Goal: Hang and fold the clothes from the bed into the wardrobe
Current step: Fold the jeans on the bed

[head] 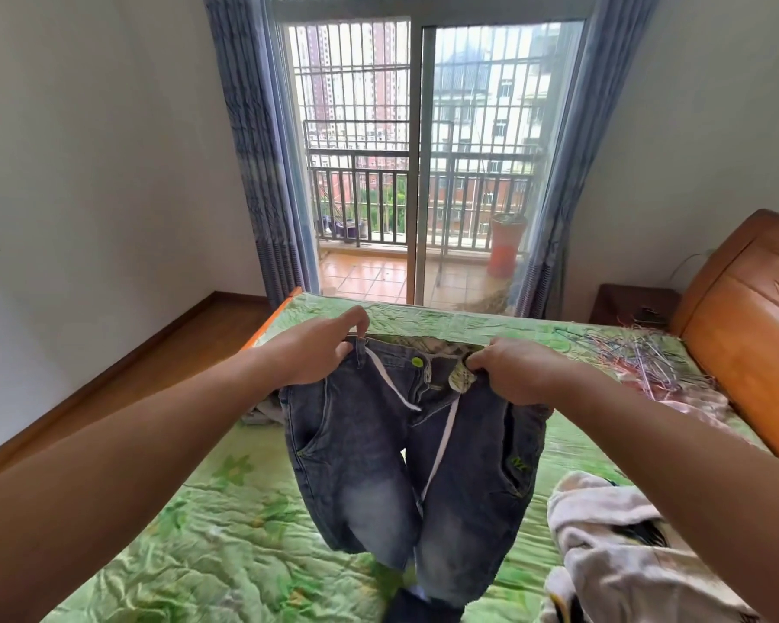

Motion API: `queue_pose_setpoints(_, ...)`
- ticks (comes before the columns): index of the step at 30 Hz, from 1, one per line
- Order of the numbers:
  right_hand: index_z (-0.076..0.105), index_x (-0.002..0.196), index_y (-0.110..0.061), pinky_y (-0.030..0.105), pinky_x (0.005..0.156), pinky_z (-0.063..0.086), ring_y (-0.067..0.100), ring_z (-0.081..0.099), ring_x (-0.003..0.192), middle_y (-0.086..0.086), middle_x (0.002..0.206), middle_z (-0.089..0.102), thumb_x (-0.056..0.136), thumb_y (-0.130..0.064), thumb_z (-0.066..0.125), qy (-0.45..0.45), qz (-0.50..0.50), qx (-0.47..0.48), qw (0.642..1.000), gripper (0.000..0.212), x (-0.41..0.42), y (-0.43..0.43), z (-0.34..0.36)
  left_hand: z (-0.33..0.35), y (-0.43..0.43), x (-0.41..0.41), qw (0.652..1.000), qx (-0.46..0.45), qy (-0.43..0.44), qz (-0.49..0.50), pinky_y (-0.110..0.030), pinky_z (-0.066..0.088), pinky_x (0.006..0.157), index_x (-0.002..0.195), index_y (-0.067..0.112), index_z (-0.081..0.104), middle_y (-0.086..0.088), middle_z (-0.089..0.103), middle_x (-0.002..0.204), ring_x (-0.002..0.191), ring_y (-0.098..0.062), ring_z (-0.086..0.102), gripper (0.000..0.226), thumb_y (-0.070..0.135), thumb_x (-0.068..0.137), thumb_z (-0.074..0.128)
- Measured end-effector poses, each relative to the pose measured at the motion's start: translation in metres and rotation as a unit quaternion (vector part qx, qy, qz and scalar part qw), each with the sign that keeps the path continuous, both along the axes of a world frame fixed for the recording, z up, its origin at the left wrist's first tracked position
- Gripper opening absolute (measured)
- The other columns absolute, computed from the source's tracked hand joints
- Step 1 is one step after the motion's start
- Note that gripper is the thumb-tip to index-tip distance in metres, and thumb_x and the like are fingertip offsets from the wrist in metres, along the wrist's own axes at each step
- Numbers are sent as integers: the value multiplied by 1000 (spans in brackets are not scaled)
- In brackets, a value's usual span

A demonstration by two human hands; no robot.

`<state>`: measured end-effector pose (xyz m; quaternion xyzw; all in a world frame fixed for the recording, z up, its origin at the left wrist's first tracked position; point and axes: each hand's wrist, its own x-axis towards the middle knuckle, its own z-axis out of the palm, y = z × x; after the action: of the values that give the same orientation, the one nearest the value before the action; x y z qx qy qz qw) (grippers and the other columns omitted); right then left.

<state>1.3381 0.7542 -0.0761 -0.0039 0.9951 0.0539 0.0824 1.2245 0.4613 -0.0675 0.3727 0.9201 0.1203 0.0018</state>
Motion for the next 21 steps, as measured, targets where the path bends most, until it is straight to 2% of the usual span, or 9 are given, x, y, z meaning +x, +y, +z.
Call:
queue_pose_setpoints(3,55,139,-26,43,99,52,28,57,122,3,137,60,84,-5,40,-12,-37,-122,992,61,0,-7,5,2,1,5,1000,-9,-15,-10,-54,55,81,98,45,44,-6,58,98,84,-30,59,26,19,103,47)
queue_pose_setpoints(4,62,130,-23,41,95,53,27,60,115,3,128,64,83,-8,44,-8,-53,-169,984,53,-2,-10,7,4,3,6,1000,-7,-18,-7,-57,51,94,91,43,48,-4,59,95,88,-30,59,29,17,103,46)
queue_pose_setpoints(6,67,87,-14,32,68,50,23,60,80,4,85,65,79,-10,50,16,-89,-269,959,20,-7,-16,11,8,10,8,999,10,-37,7,-54,42,108,77,42,56,3,62,91,92,-25,61,38,13,101,46)
queue_pose_setpoints(8,58,65,-13,26,52,39,20,50,56,2,60,52,77,-8,54,30,-135,-378,915,13,-9,-20,18,13,20,16,995,53,-80,31,-40,46,101,73,41,67,6,69,99,94,-18,64,44,11,99,47)
queue_pose_setpoints(11,67,73,-6,29,52,54,22,65,54,7,61,65,81,-6,58,8,-188,-564,804,12,-11,-23,26,19,34,35,977,144,-152,40,-27,47,68,93,35,76,-8,74,108,76,-20,63,33,13,97,52)
queue_pose_setpoints(15,68,96,8,41,69,62,35,75,77,23,87,75,82,-5,55,-10,-232,-661,713,23,-13,-34,28,23,48,59,948,183,-260,16,-28,53,87,115,36,71,5,70,114,102,-13,65,23,41,94,63)
queue_pose_setpoints(17,66,94,10,38,63,61,35,75,73,24,85,74,82,2,51,6,-248,-683,687,21,-12,-42,28,23,51,69,947,165,-276,-12,-31,53,95,125,33,65,9,68,117,107,-12,64,52,61,82,72)
queue_pose_setpoints(19,64,93,10,39,63,62,35,75,71,25,88,72,82,9,50,36,-262,-688,675,18,-10,-47,28,18,53,73,972,97,-213,-22,-30,45,104,143,25,50,8,54,135,119,-12,56,85,62,72,80)
queue_pose_setpoints(21,63,94,11,43,72,63,37,75,76,28,96,70,83,13,51,52,-270,-671,689,17,-12,-50,26,10,55,74,991,45,-127,-24,-21,39,99,149,19,39,4,38,142,124,-16,47,88,44,77,82)
